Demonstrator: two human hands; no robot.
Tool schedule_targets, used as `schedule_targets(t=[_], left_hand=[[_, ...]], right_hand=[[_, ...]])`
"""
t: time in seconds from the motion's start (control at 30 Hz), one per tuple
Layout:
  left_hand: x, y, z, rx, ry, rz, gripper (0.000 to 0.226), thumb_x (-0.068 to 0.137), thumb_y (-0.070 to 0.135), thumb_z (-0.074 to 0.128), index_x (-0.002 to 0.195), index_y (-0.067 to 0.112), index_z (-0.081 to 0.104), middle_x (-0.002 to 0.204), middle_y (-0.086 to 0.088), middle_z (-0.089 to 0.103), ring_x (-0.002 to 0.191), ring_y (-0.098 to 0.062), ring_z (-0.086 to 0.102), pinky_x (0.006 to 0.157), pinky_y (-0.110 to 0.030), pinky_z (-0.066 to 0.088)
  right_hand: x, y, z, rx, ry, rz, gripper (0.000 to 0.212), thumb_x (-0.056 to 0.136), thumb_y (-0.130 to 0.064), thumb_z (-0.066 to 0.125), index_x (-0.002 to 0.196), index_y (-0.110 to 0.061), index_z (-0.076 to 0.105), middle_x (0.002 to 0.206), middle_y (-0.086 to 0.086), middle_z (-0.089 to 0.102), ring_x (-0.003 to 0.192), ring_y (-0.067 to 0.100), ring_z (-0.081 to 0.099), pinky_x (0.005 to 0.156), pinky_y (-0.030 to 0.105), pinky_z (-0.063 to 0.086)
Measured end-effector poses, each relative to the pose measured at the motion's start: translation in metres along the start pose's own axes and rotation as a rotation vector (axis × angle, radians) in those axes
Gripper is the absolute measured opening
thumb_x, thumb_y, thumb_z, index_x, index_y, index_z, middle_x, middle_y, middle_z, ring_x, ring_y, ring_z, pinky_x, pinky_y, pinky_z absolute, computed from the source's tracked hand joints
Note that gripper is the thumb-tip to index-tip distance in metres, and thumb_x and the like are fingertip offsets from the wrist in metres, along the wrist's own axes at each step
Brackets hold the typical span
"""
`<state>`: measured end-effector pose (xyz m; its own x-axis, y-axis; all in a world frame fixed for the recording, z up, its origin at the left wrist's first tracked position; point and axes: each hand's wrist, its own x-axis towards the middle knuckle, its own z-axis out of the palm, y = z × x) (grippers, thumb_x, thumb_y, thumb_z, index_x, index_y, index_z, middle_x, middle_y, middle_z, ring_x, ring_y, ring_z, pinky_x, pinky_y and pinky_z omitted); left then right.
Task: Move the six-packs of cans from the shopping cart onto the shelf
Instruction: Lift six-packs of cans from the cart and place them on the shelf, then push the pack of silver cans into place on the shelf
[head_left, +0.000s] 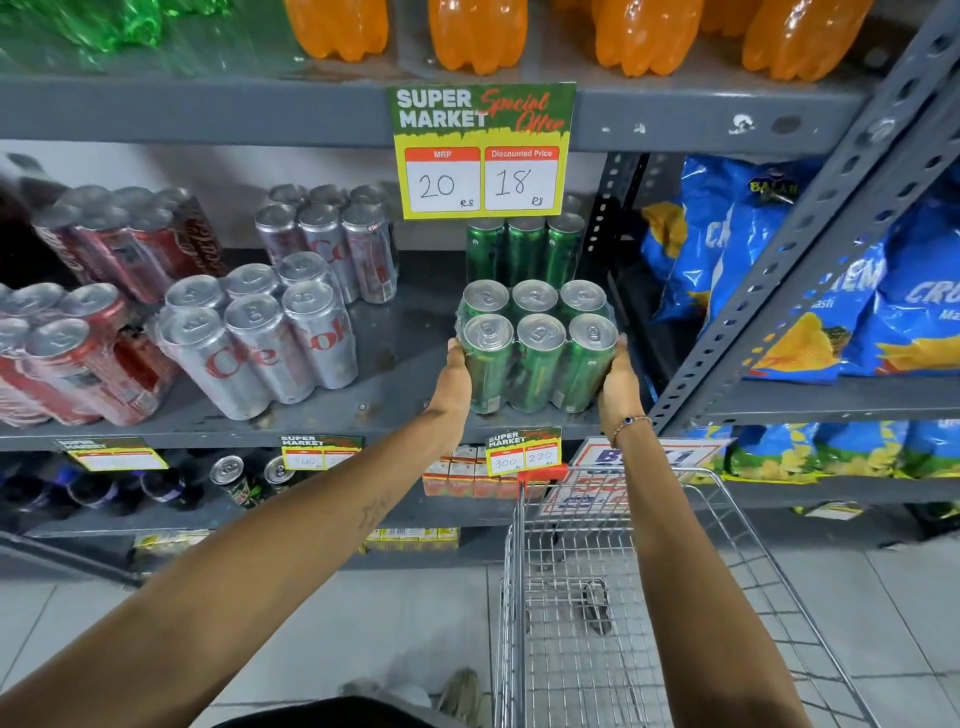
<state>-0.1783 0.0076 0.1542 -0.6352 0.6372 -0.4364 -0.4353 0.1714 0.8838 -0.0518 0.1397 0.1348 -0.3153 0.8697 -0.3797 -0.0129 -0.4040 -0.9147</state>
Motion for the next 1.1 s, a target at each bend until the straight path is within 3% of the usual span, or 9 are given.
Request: schedule_targets(t=[0.1, 0.23, 0.3, 0.4, 0.57, 0.63, 0.7, 0.9, 1.1], left_hand=[[-0.007, 0.014, -0.010, 0.072, 0.049, 0.139, 0.060, 0.095, 0.055, 0.016, 0.144, 0.027, 0.037, 0.153, 0.003, 0.037, 0.142, -0.017, 0.029, 0.121, -0.036, 0.014], [-0.022, 0.043, -0.049, 0.081, 0.026, 0.416, 0.056, 0.096, 0.052, 0.019, 0.144, 0.029, 0.035, 0.156, 0.010, 0.028, 0.144, -0.007, 0.022, 0.120, -0.031, 0.009], [-0.030, 0.060, -0.082, 0.088, 0.072, 0.543, 0.056, 0.096, 0.052, 0.020, 0.142, 0.026, 0.039, 0.151, 0.011, 0.037, 0.141, -0.005, 0.028, 0.121, -0.030, 0.015], [-0.045, 0.081, -0.144, 0.109, 0.318, 0.676, 0.051, 0.097, 0.046, 0.024, 0.140, 0.027, 0.043, 0.147, 0.007, 0.045, 0.131, 0.002, 0.039, 0.109, -0.008, 0.025], [-0.044, 0.086, -0.245, 0.075, 0.668, 0.683, 0.052, 0.101, 0.031, 0.024, 0.149, 0.014, 0.022, 0.157, 0.002, 0.025, 0.142, -0.007, 0.023, 0.104, -0.001, 0.013], [-0.034, 0.076, -0.264, 0.100, 0.603, 0.521, 0.054, 0.101, 0.038, 0.020, 0.149, 0.015, 0.023, 0.152, 0.005, 0.029, 0.138, -0.008, 0.026, 0.101, 0.002, 0.013], [-0.025, 0.066, -0.267, 0.074, 0.409, 0.353, 0.062, 0.097, 0.052, 0.014, 0.145, 0.018, 0.035, 0.147, 0.000, 0.041, 0.134, -0.014, 0.038, 0.106, -0.015, 0.025], [-0.001, 0.059, -0.257, -0.097, 0.321, 0.193, 0.075, 0.088, 0.069, 0.016, 0.133, 0.021, 0.054, 0.136, -0.006, 0.058, 0.123, -0.025, 0.054, 0.110, -0.043, 0.039], [0.009, 0.064, -0.257, -0.086, 0.222, 0.180, 0.055, 0.097, 0.052, 0.016, 0.088, 0.032, 0.067, 0.075, 0.021, 0.073, 0.066, 0.008, 0.067, 0.062, -0.011, 0.048]], right_hand=[[-0.024, -0.018, 0.009, -0.076, 0.138, -0.273, 0.047, 0.091, -0.053, 0.030, 0.107, -0.026, 0.064, 0.109, 0.000, 0.065, 0.095, 0.010, 0.063, 0.078, 0.019, 0.050], [-0.058, -0.048, 0.047, -0.320, 0.132, -0.841, 0.035, 0.094, -0.028, 0.039, 0.113, -0.012, 0.063, 0.121, 0.005, 0.063, 0.113, 0.013, 0.055, 0.098, 0.021, 0.041], [-0.073, -0.054, 0.084, -0.371, 0.015, -0.936, 0.032, 0.094, -0.021, 0.040, 0.110, -0.009, 0.064, 0.114, 0.002, 0.063, 0.107, 0.006, 0.056, 0.095, 0.017, 0.041], [-0.094, -0.044, 0.152, -0.363, -0.261, -0.797, 0.032, 0.094, -0.025, 0.040, 0.110, -0.013, 0.065, 0.107, -0.004, 0.064, 0.092, -0.011, 0.055, 0.086, 0.006, 0.039], [-0.098, -0.014, 0.251, -0.365, -0.492, -0.356, 0.046, 0.097, -0.035, 0.035, 0.135, -0.010, 0.045, 0.147, 0.008, 0.041, 0.133, 0.015, 0.038, 0.113, 0.029, 0.025], [-0.095, -0.002, 0.273, -0.358, -0.517, -0.191, 0.059, 0.096, -0.047, 0.023, 0.143, -0.013, 0.027, 0.154, 0.006, 0.026, 0.141, 0.018, 0.026, 0.116, 0.030, 0.015], [-0.090, 0.014, 0.285, -0.292, -0.532, -0.077, 0.068, 0.092, -0.057, 0.015, 0.146, -0.016, 0.021, 0.157, 0.007, 0.020, 0.143, 0.021, 0.021, 0.120, 0.037, 0.011], [-0.080, 0.036, 0.284, -0.103, -0.504, -0.095, 0.059, 0.092, -0.058, 0.018, 0.121, -0.023, 0.055, 0.134, 0.008, 0.055, 0.119, 0.020, 0.055, 0.102, 0.036, 0.043], [-0.079, 0.052, 0.260, -0.117, -0.357, -0.102, 0.054, 0.092, -0.058, 0.019, 0.106, -0.029, 0.063, 0.103, -0.010, 0.065, 0.078, -0.008, 0.063, 0.062, 0.009, 0.050]])
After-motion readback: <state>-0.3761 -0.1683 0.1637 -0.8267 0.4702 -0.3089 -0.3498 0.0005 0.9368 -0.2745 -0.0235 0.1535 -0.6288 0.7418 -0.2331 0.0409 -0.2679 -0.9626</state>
